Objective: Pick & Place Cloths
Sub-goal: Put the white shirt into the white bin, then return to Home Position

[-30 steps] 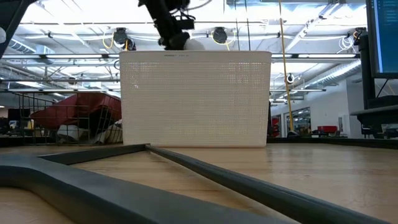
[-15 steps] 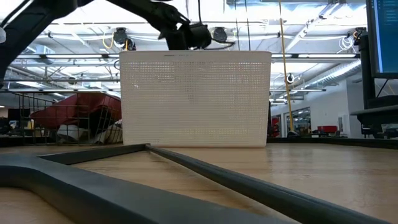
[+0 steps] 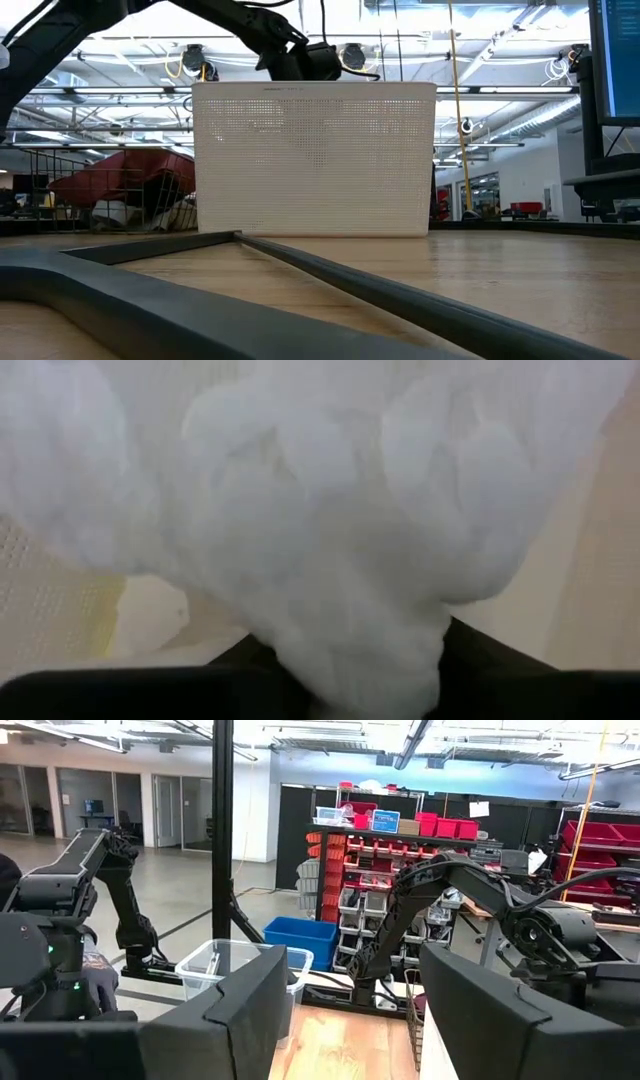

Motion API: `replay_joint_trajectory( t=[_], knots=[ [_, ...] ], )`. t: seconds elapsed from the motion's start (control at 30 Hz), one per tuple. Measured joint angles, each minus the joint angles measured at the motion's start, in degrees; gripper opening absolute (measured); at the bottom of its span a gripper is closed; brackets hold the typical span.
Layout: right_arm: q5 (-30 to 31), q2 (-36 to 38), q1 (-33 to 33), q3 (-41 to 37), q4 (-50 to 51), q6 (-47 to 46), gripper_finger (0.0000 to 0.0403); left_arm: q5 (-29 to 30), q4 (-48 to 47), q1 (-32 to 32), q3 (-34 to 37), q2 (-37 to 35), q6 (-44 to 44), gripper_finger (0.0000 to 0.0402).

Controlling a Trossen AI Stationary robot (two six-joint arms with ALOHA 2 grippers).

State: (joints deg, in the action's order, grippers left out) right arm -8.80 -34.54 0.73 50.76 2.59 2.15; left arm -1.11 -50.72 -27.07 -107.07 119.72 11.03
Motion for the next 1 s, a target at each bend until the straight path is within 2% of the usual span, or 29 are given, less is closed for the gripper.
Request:
replay_joint_trajectory(
  t=[0.17, 0.37, 0.5, 0.6, 0.77, 0.9, 1.0],
  knots=[
    [0.0, 0.0, 0.0, 0.0, 0.07, 0.0, 0.0224, 0.13, 1.99, 0.0, 0.02, 0.0, 0.39, 0.0186],
    [-0.17, -0.02, 0.0, 0.0, 0.88, -0.01, 0.0224, 5.97, 4.18, 0.25, 0.04, -0.65, -0.74, 0.0261],
    [-0.2, -0.02, 0.0, 0.0, 1.04, -2.01, 0.0224, 8.93, 2.56, 1.72, 0.07, -4.27, -2.49, 0.0293],
    [-0.2, -0.02, 0.0, 0.0, 1.82, -2.99, 0.0224, 9.04, 0.72, 3.09, 0.07, -8.78, -3.11, 0.0308],
    [-0.22, -0.04, 0.0, 0.0, 4.92, -3.02, 0.0224, 8.64, 0.16, 5.69, 0.07, -18.49, -10.25, 0.0321],
    [-0.2, -0.31, 0.0, 0.0, 6.85, -2.58, 0.0224, 8.34, -0.12, 8.63, 0.07, -25.84, -8.5, 0.0316],
    [-0.16, -0.48, 0.0, 0.0, 7.85, -0.12, 0.0224, 5.73, -1.3, 10.19, 0.07, -30.44, -8.12, 0.0309]
  ],
)
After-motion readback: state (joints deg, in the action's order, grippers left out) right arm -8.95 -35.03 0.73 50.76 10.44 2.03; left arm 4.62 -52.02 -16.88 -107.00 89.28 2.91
